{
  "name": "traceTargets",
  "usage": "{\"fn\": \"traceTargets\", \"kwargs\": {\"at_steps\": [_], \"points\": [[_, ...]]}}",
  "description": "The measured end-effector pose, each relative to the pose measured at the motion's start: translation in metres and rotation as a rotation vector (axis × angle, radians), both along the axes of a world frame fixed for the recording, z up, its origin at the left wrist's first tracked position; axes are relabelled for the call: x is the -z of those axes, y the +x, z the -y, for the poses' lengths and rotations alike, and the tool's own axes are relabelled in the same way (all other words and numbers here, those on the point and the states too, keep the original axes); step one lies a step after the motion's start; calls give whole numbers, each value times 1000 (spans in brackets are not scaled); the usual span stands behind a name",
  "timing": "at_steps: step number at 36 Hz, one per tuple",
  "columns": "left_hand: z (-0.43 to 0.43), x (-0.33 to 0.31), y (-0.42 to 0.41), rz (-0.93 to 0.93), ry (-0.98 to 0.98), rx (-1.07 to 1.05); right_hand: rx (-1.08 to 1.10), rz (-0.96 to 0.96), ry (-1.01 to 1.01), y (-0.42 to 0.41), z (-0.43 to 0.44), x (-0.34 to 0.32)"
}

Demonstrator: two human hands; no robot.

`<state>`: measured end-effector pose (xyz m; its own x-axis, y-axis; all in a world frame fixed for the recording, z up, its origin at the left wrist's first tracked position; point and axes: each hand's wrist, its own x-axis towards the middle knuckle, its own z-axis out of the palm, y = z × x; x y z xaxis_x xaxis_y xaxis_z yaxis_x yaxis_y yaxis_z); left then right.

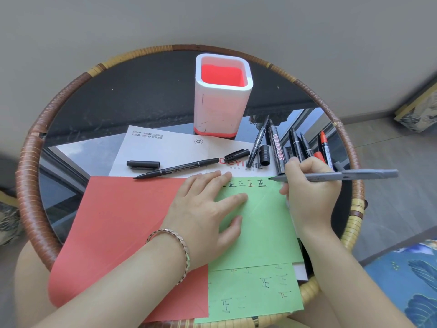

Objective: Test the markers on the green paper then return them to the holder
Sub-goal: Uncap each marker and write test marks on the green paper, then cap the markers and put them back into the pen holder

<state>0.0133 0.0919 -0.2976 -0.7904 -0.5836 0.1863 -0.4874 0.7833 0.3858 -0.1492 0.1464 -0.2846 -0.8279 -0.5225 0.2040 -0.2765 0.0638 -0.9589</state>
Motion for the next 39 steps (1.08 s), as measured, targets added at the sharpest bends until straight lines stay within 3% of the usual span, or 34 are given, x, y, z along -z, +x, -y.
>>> {"fn": "traceTargets", "kwargs": {"at_steps": [7,10,20,27,31,35,39], "points": [[0,-1,1,23,-6,-3,-382,-84,-43,-1,-15,-14],[0,-2,1,41,-11,0,-466,-180,41,-18,-30,-20],[0,-3,1,39,-8,4,-227,-349,479,-117,-64,-29],[-4,-3,-1,65,-78,16,-145,-426,581,-114,-54,-19],[-5,-4,-1,73,-119,47,-126,-325,493,-103,-49,-30],[-2,-19,-6,-125,-95,62,-220,-73,210,-74,-46,-55],[-5,-56,-16,-417,209,-19,-382,149,69,-35,-42,-72]]}}
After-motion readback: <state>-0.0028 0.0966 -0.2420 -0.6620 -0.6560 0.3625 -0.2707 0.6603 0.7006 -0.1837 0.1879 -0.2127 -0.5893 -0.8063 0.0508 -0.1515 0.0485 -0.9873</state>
